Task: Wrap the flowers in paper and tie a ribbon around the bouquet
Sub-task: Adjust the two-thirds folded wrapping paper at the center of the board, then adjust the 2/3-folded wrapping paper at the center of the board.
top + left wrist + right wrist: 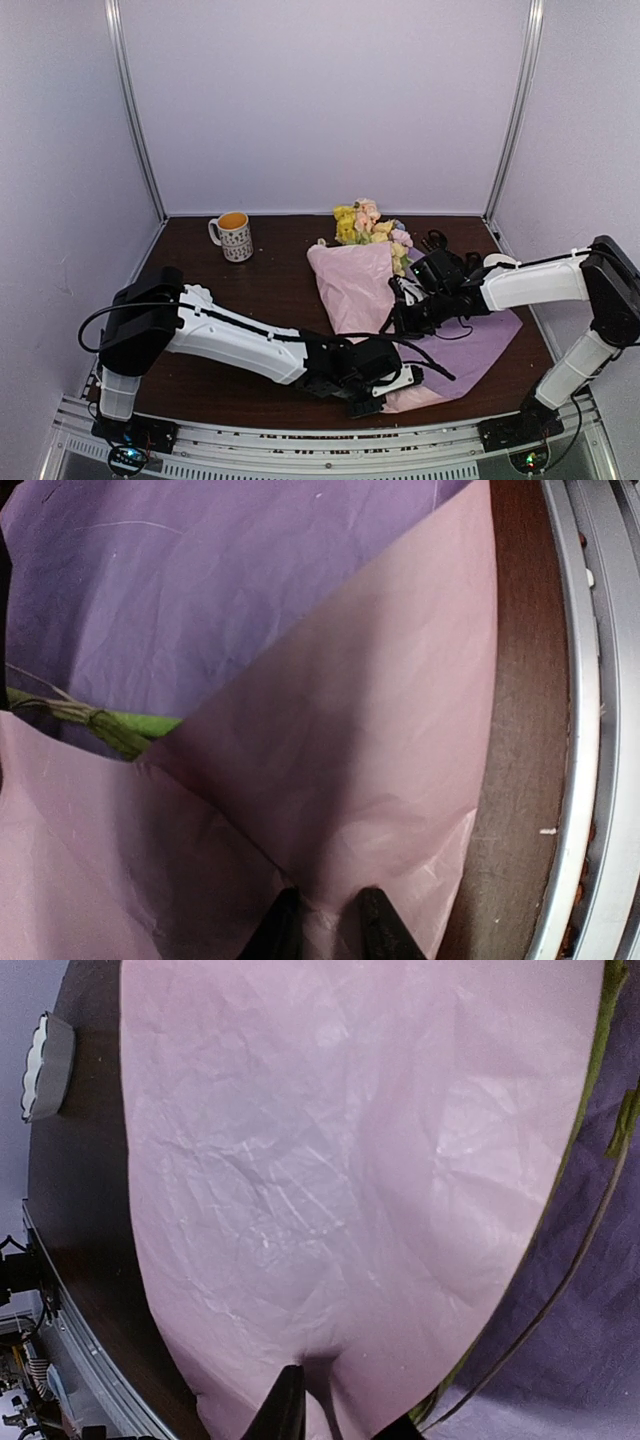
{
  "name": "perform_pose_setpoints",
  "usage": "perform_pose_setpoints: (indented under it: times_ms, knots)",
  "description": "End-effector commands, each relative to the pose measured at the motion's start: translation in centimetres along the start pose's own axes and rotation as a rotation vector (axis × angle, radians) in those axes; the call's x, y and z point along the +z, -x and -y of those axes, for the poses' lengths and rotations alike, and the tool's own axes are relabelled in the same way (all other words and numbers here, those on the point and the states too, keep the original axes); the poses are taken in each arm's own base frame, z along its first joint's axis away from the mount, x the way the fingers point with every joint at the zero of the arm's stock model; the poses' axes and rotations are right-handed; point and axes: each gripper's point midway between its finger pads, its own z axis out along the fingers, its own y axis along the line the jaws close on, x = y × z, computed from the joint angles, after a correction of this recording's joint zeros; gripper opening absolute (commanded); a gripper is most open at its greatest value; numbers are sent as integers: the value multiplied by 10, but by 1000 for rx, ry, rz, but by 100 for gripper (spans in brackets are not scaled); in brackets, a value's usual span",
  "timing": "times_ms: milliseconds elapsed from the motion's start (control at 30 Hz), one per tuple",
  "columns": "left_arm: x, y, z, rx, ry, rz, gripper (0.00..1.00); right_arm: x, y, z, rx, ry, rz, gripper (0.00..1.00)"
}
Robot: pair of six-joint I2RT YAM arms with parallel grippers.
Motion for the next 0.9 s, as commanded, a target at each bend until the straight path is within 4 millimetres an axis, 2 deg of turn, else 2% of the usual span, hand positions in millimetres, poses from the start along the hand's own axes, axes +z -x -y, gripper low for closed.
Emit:
perform_pose_setpoints:
  times_ms: [0, 167, 300, 433, 533, 633, 867]
  knots:
    - [7, -8, 8, -8, -36, -9, 25, -23, 8, -13, 12, 48, 70, 24]
    - [10, -11, 12, -18, -50, -3, 25, -32, -11, -15, 57, 110, 63, 33]
    - [10, -11, 12, -19, -51, 1, 24, -37, -30, -12, 87, 127, 60, 34]
    - [10, -12, 13, -20, -56, 2, 24, -42, -41, -20, 77, 163, 66, 34]
    - [11, -12, 12, -20, -52, 1, 24, -38, -46, -20, 68, 155, 50, 28]
    - [11, -14, 12, -19, -52, -3, 24, -31, -50, -17, 68, 145, 28, 29]
    - [12, -18, 13, -25, -52, -14, 24, -20, -59, -35, 30, 192, -28, 31]
